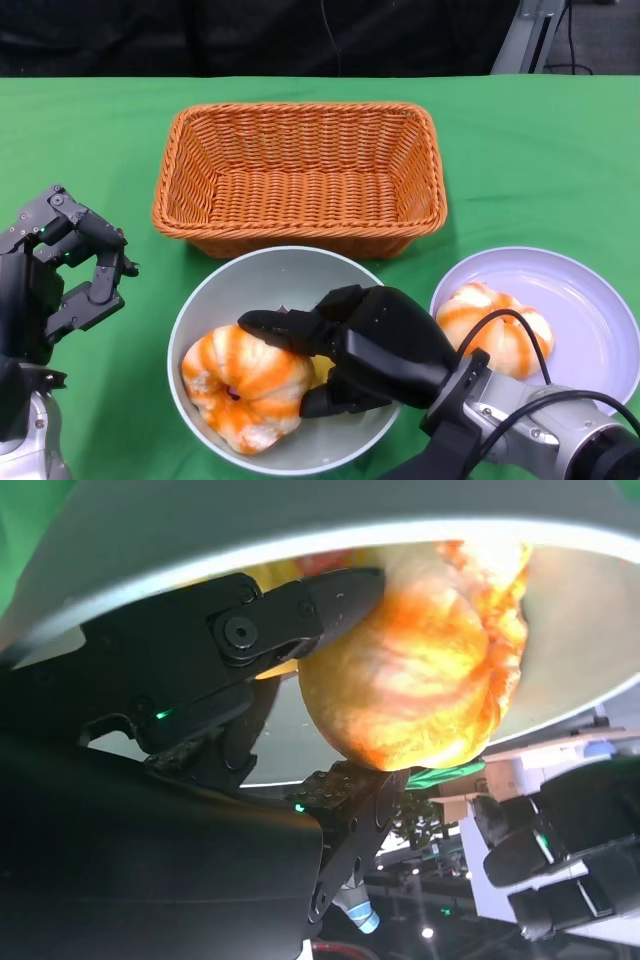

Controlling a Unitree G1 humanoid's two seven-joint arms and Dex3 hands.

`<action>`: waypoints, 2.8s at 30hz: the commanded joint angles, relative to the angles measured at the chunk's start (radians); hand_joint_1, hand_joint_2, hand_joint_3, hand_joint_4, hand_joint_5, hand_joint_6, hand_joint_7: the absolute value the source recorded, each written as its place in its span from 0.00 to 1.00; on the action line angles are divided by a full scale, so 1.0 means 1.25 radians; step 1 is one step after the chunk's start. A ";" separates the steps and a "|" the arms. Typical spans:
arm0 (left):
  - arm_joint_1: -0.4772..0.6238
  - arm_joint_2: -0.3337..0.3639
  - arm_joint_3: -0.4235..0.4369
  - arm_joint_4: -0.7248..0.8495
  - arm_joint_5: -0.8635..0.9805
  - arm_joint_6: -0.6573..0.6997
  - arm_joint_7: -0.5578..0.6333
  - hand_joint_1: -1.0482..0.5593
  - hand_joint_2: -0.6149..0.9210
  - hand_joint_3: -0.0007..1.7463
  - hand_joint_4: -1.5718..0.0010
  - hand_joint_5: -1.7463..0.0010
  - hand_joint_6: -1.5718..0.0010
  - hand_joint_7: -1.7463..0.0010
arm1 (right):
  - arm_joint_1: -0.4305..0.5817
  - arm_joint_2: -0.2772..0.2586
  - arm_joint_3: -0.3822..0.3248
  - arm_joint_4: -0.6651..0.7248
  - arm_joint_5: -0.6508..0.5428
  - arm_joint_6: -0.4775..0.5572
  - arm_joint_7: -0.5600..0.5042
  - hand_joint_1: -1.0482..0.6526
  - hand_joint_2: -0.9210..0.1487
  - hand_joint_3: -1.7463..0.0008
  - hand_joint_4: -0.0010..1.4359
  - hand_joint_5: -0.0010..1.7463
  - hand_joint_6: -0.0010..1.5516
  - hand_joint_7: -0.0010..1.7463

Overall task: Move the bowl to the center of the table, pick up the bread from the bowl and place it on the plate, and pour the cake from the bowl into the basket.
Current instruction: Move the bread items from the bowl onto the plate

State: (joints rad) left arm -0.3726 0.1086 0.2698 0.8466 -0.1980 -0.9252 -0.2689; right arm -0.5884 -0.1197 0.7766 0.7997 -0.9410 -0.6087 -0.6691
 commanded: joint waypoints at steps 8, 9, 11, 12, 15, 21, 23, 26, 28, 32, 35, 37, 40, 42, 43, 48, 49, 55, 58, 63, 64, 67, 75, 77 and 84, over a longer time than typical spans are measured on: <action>-0.010 0.011 0.006 0.029 -0.005 -0.013 0.002 0.63 0.83 0.55 0.47 0.10 0.54 0.13 | -0.010 0.037 -0.016 0.087 0.022 -0.084 -0.073 0.55 0.00 0.98 0.45 0.85 0.62 0.04; -0.010 0.011 0.005 0.029 -0.002 -0.011 0.005 0.63 0.83 0.55 0.47 0.10 0.53 0.13 | -0.011 0.039 -0.019 0.092 0.028 -0.088 -0.069 0.54 0.00 0.97 0.45 0.86 0.63 0.04; -0.009 0.010 0.005 0.028 0.001 -0.008 0.011 0.62 0.83 0.55 0.47 0.10 0.53 0.14 | -0.011 0.046 -0.028 0.104 0.046 -0.105 -0.060 0.54 0.00 0.97 0.42 0.88 0.64 0.05; -0.009 0.010 0.004 0.027 0.001 -0.007 0.011 0.62 0.83 0.55 0.48 0.10 0.53 0.14 | -0.012 0.048 -0.031 0.108 0.052 -0.111 -0.058 0.55 0.00 0.97 0.41 0.90 0.64 0.06; -0.008 0.009 0.004 0.026 0.001 -0.011 0.009 0.62 0.83 0.55 0.48 0.10 0.53 0.15 | -0.012 0.059 -0.041 0.121 0.060 -0.118 -0.063 0.55 0.00 0.98 0.40 0.93 0.59 0.21; -0.008 0.012 0.004 0.026 0.007 -0.007 0.015 0.63 0.83 0.55 0.48 0.09 0.53 0.14 | -0.004 0.080 -0.067 0.140 0.100 -0.132 -0.043 0.53 0.00 0.95 0.40 0.94 0.42 0.51; -0.008 0.012 0.004 0.026 0.005 -0.006 0.014 0.63 0.83 0.55 0.49 0.09 0.53 0.15 | -0.004 0.086 -0.076 0.147 0.110 -0.140 -0.040 0.52 0.00 0.94 0.40 0.93 0.42 0.50; -0.006 0.014 0.003 0.025 0.011 -0.006 0.020 0.62 0.83 0.54 0.49 0.09 0.53 0.15 | -0.002 0.093 -0.089 0.149 0.126 -0.145 -0.030 0.52 0.00 0.93 0.41 0.92 0.43 0.48; -0.007 0.014 0.004 0.026 0.007 -0.005 0.015 0.62 0.84 0.54 0.49 0.09 0.54 0.15 | 0.000 0.098 -0.098 0.146 0.140 -0.145 -0.024 0.52 0.00 0.94 0.42 0.93 0.44 0.48; -0.006 0.012 0.003 0.019 0.009 0.002 0.020 0.63 0.84 0.54 0.49 0.09 0.53 0.15 | 0.005 0.103 -0.115 0.138 0.158 -0.148 -0.005 0.52 0.00 0.95 0.42 0.93 0.46 0.48; -0.005 0.015 0.002 0.020 0.017 0.003 0.027 0.63 0.83 0.54 0.49 0.09 0.53 0.15 | 0.007 0.106 -0.124 0.132 0.164 -0.151 -0.003 0.51 0.00 0.94 0.43 0.92 0.47 0.48; -0.004 0.015 0.001 0.019 0.019 0.005 0.027 0.62 0.83 0.54 0.49 0.09 0.53 0.15 | 0.007 0.109 -0.131 0.132 0.167 -0.157 -0.008 0.52 0.01 0.95 0.44 0.92 0.47 0.48; -0.003 0.015 0.000 0.016 0.012 0.008 0.018 0.63 0.84 0.53 0.49 0.09 0.53 0.15 | 0.009 0.111 -0.141 0.128 0.167 -0.161 -0.003 0.52 0.00 0.96 0.45 0.92 0.48 0.48; -0.002 0.016 0.000 0.017 0.017 0.007 0.023 0.63 0.84 0.53 0.49 0.09 0.53 0.15 | 0.011 0.111 -0.146 0.122 0.169 -0.160 0.006 0.51 0.00 0.96 0.45 0.91 0.48 0.48; -0.002 0.016 0.000 0.017 0.018 0.006 0.025 0.63 0.84 0.53 0.49 0.09 0.53 0.15 | 0.012 0.111 -0.148 0.120 0.170 -0.159 0.008 0.51 0.00 0.96 0.46 0.91 0.48 0.48; -0.001 0.014 0.001 0.012 0.016 0.010 0.028 0.63 0.83 0.54 0.49 0.09 0.53 0.15 | 0.011 0.105 -0.153 0.104 0.165 -0.162 0.001 0.51 0.00 0.96 0.46 0.92 0.49 0.47; -0.001 0.015 0.002 0.013 0.017 0.009 0.028 0.63 0.83 0.54 0.49 0.09 0.53 0.15 | 0.011 0.104 -0.155 0.100 0.166 -0.162 -0.001 0.51 0.00 0.96 0.46 0.92 0.49 0.47; -0.004 0.019 0.005 0.022 0.007 0.011 0.016 0.62 0.84 0.53 0.49 0.09 0.52 0.16 | 0.019 0.100 -0.181 0.066 0.184 -0.170 0.017 0.51 0.00 0.97 0.45 0.93 0.48 0.48; -0.004 0.021 0.005 0.021 0.009 0.014 0.019 0.62 0.84 0.53 0.49 0.10 0.52 0.17 | 0.026 0.094 -0.191 0.048 0.189 -0.179 0.017 0.51 0.01 0.98 0.46 0.91 0.48 0.48; -0.003 0.023 0.004 0.022 0.016 0.012 0.024 0.62 0.83 0.53 0.49 0.10 0.52 0.18 | 0.038 0.086 -0.208 0.022 0.195 -0.187 0.030 0.51 0.00 0.98 0.46 0.93 0.46 0.52; -0.003 0.024 0.004 0.022 0.013 0.011 0.020 0.62 0.83 0.53 0.49 0.10 0.52 0.18 | 0.042 0.083 -0.212 0.016 0.203 -0.189 0.043 0.50 0.00 0.97 0.45 0.93 0.45 0.53; -0.001 0.023 0.004 0.017 0.005 0.022 0.014 0.62 0.83 0.54 0.49 0.09 0.52 0.17 | 0.055 0.074 -0.228 -0.008 0.222 -0.201 0.063 0.50 0.00 0.96 0.45 0.93 0.44 0.55; -0.003 0.027 0.005 0.019 0.016 0.019 0.023 0.62 0.82 0.55 0.49 0.09 0.52 0.17 | 0.117 0.067 -0.280 -0.119 0.313 -0.188 0.172 0.51 0.02 0.98 0.47 0.91 0.44 0.58; -0.003 0.028 0.004 0.021 0.014 0.017 0.019 0.62 0.83 0.55 0.50 0.09 0.52 0.17 | 0.132 0.064 -0.292 -0.147 0.331 -0.185 0.196 0.51 0.02 0.98 0.46 0.89 0.44 0.57; -0.010 0.031 0.007 0.031 -0.004 0.021 -0.001 0.62 0.83 0.54 0.49 0.09 0.53 0.16 | 0.191 0.059 -0.338 -0.258 0.371 -0.147 0.264 0.49 0.01 0.98 0.48 0.90 0.45 0.57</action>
State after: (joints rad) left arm -0.3801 0.1218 0.2729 0.8770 -0.1923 -0.9033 -0.2600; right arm -0.3644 -0.0353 0.3719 0.5082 -0.4950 -0.7999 -0.3457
